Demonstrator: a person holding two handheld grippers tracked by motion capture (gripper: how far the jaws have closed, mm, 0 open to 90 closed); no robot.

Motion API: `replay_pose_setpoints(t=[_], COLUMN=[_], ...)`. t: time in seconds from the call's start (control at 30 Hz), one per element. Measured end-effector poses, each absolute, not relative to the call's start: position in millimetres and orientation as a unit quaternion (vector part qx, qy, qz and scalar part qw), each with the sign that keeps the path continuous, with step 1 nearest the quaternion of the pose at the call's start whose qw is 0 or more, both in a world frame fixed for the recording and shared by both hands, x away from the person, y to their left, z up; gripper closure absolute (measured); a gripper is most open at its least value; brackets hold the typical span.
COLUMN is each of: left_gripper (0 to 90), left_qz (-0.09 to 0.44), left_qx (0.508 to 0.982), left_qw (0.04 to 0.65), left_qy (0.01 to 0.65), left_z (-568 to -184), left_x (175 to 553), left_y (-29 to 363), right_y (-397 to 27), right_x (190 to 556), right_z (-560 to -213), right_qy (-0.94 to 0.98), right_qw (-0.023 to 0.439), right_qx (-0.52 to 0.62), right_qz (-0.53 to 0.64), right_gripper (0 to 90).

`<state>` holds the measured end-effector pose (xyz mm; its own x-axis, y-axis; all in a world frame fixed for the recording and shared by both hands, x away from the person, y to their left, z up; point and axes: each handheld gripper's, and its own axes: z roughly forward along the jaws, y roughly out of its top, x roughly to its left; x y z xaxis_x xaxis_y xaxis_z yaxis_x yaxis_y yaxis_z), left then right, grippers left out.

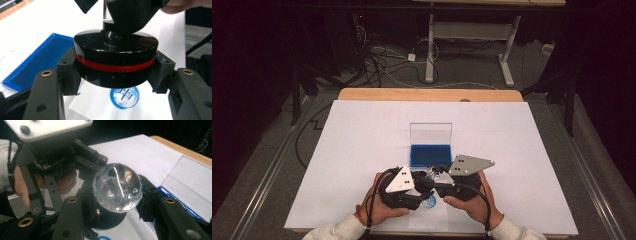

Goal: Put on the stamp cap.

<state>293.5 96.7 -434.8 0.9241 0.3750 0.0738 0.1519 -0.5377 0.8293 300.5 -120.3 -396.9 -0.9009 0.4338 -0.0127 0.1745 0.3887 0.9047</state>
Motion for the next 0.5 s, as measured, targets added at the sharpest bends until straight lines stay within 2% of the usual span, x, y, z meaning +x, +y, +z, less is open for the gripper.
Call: replay_pose_setpoints(t=[0.5], left_gripper=[36.0], left_qz=[0.090], left_qx=[0.871], left_qw=[0.459], left_qy=[0.151], left_z=[-446], left_x=[298], left_y=[94], right_y=[-116], right_x=[298], right_z=[-399], right_qy=[0.840], right_qw=[0.135], right_qx=[0.177], right_qz=[0.495], right_gripper=[57.2])
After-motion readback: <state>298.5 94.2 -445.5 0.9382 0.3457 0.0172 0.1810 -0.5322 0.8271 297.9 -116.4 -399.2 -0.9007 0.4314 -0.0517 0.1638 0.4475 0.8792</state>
